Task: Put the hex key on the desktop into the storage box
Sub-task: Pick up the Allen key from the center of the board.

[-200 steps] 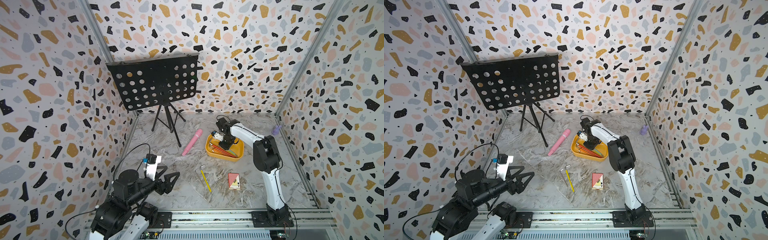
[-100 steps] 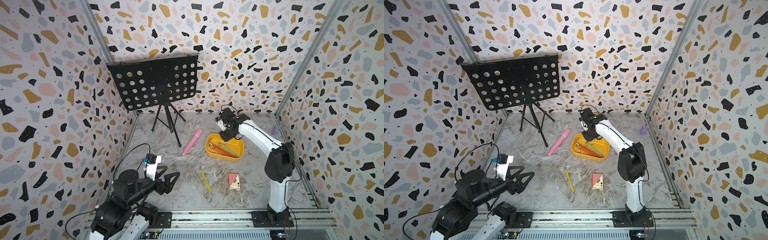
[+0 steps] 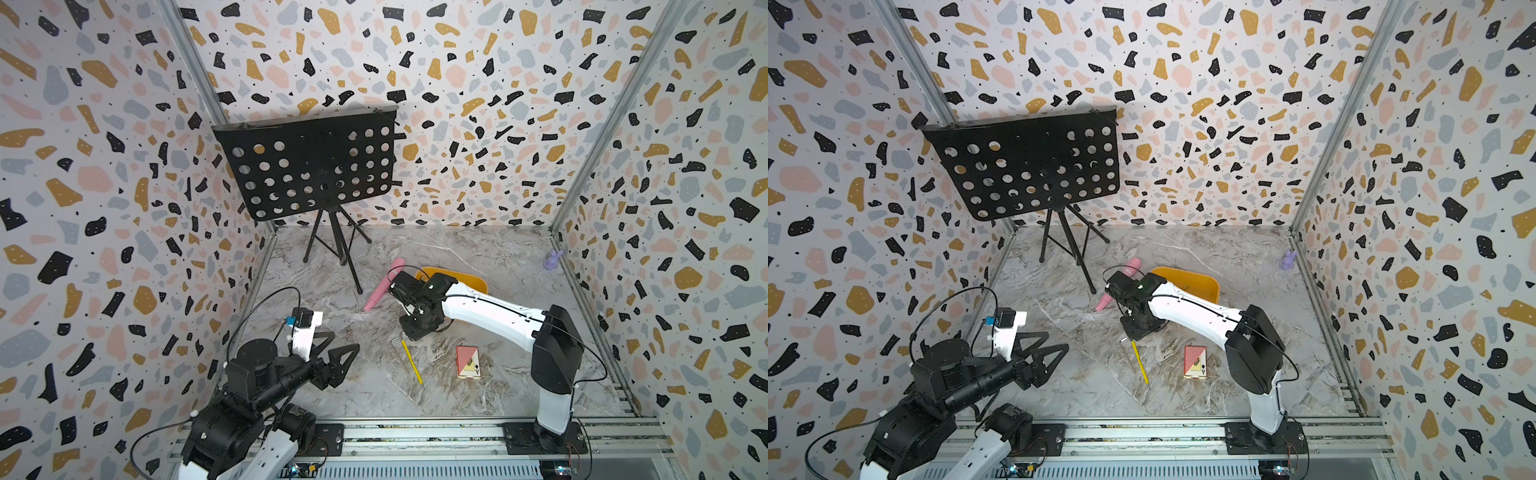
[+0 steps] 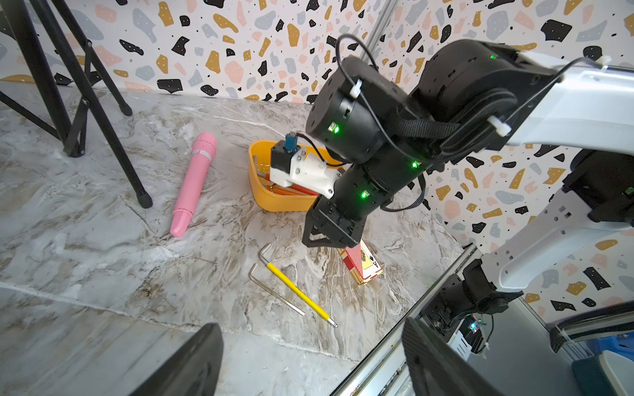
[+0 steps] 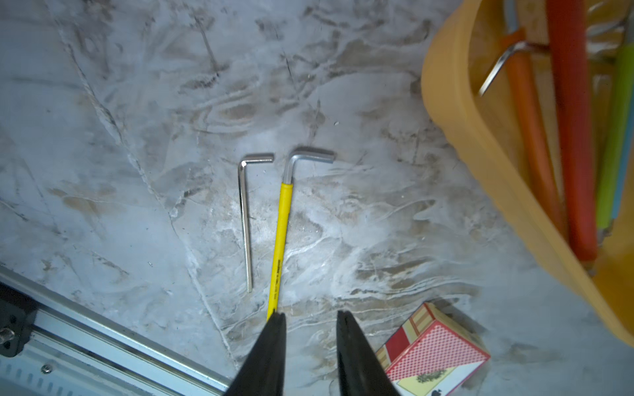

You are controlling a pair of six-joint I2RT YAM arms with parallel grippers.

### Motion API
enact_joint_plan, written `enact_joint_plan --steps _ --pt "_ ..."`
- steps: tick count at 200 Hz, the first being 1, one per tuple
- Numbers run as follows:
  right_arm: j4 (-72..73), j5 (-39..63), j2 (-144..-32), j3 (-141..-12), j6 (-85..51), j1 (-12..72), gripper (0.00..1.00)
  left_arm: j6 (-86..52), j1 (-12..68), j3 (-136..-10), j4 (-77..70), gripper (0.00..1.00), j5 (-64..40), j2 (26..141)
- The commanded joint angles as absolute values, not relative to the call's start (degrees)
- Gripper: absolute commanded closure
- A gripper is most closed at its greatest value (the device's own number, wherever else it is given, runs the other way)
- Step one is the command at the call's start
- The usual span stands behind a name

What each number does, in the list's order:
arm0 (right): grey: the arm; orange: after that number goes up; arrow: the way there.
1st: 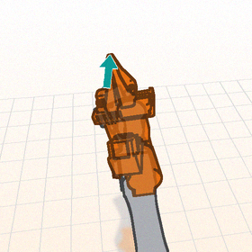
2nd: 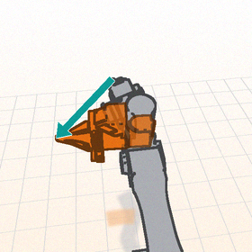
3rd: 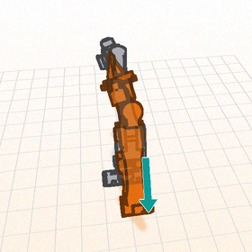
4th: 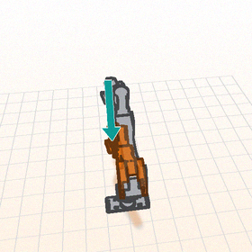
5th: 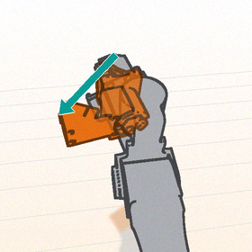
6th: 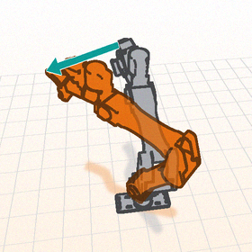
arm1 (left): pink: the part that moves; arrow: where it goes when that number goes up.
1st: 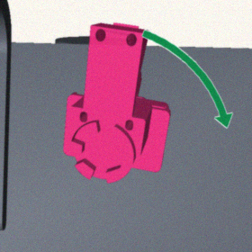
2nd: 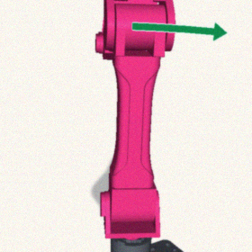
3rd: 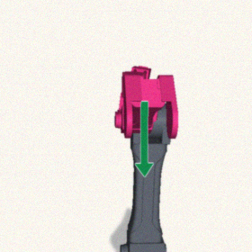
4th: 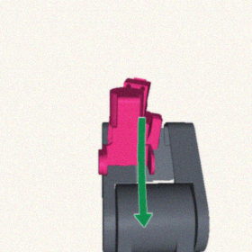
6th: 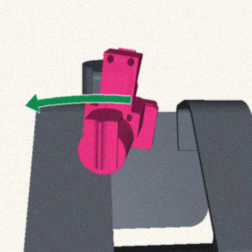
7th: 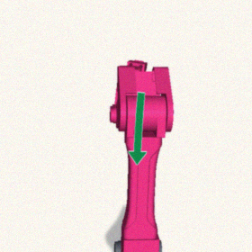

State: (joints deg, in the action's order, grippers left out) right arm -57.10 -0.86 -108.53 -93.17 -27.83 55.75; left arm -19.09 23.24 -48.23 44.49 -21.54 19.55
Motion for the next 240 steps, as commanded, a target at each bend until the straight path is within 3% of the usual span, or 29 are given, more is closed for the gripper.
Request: enact_joint_plan --steps 1,155,240 --pt "-57.6 0.2 -108.1 -93.4 -32.4 56.5 0.69 -19.3 22.9 -47.6 42.1 0.14 -21.2 18.7" --pt "-52.2 2.0 -112.5 -88.9 -36.2 59.1 0.61 -19.3 22.8 -47.6 42.2 0.14 -21.2 19.3" --pt "-51.5 2.3 -117.3 -89.6 -36.4 59.4 0.63 -19.3 22.8 -47.6 42.2 0.14 -21.2 19.2"
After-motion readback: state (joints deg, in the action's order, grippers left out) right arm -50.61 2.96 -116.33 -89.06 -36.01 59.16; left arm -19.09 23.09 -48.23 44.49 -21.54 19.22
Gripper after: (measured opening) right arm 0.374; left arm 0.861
